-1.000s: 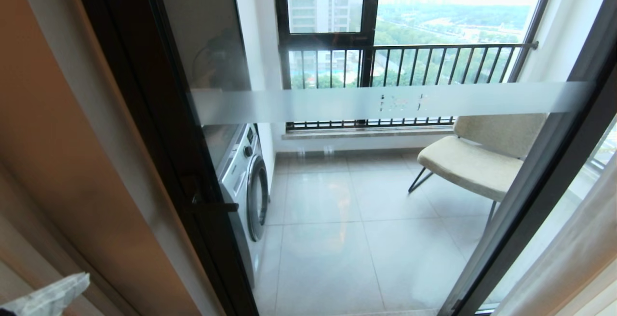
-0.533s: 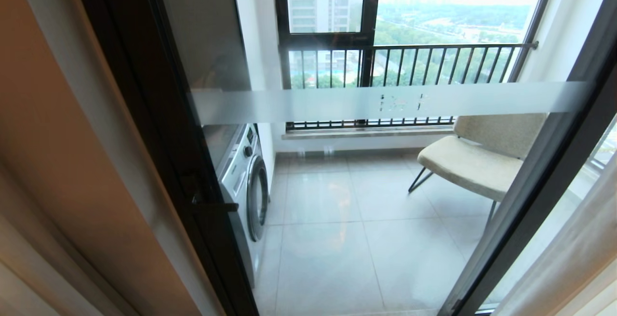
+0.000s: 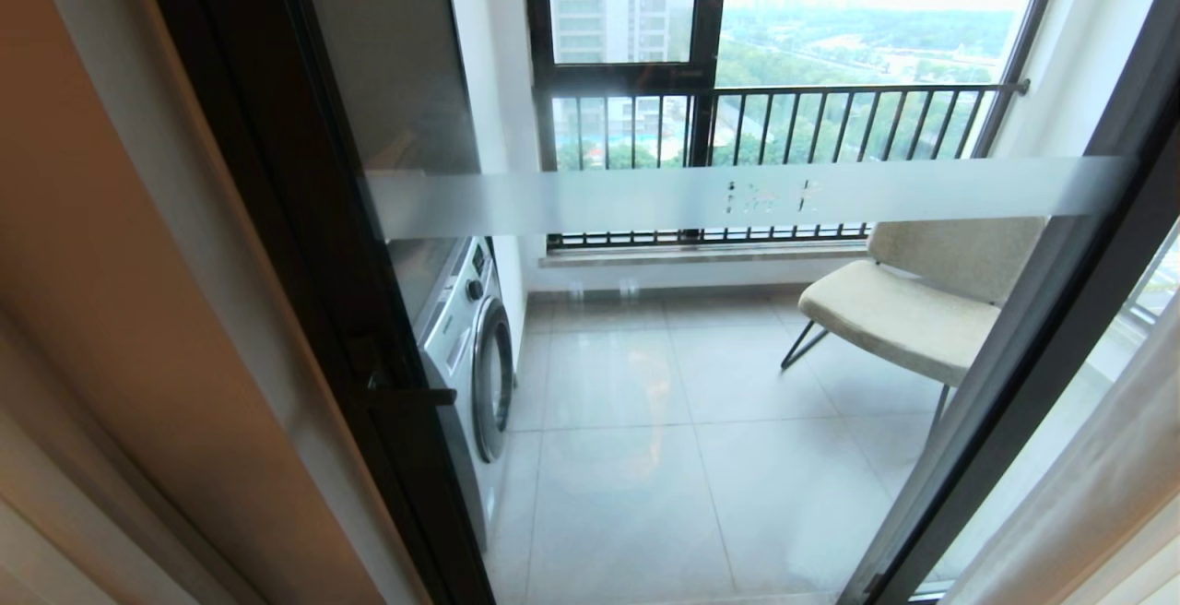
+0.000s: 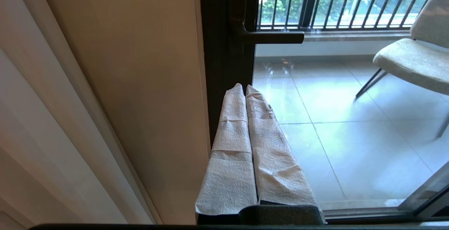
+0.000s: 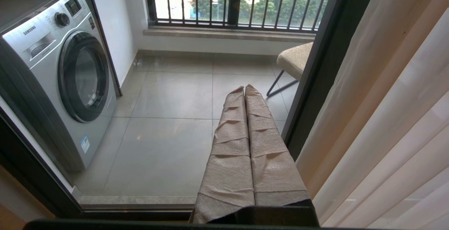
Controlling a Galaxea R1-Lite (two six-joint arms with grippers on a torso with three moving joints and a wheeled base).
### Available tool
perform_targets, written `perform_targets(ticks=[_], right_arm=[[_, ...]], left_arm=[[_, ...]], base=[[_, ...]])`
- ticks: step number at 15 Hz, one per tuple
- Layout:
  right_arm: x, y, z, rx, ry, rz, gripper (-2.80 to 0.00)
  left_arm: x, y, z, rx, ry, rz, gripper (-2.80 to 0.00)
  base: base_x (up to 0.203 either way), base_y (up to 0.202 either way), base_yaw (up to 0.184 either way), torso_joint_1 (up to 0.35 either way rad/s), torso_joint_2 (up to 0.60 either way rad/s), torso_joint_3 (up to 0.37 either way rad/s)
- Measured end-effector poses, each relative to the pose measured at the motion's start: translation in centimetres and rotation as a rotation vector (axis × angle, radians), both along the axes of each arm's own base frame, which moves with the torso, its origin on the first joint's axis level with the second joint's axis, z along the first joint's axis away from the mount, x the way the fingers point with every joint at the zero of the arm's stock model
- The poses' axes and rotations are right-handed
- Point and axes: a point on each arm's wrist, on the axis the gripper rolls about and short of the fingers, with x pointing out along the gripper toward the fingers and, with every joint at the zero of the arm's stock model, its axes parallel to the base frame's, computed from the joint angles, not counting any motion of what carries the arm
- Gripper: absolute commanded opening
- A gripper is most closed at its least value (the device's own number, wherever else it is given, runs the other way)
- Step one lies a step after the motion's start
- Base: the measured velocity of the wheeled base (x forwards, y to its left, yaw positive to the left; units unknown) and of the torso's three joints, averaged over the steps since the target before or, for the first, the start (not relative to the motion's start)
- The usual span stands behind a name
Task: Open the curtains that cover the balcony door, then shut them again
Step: Pull the inner curtains open on both sides
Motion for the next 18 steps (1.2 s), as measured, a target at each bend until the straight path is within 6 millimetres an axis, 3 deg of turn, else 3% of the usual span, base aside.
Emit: perform_targets(ticks=[18], right_arm=[[0.00,0.00,0.00,0.000,0.000,0.000,-2.80]], left_arm=[[-0.10,0.00,-0.03,-0.002,-0.014,0.001,-2.80]], base=[[0.000,0.000,0.000,0.000,0.00,0.000]])
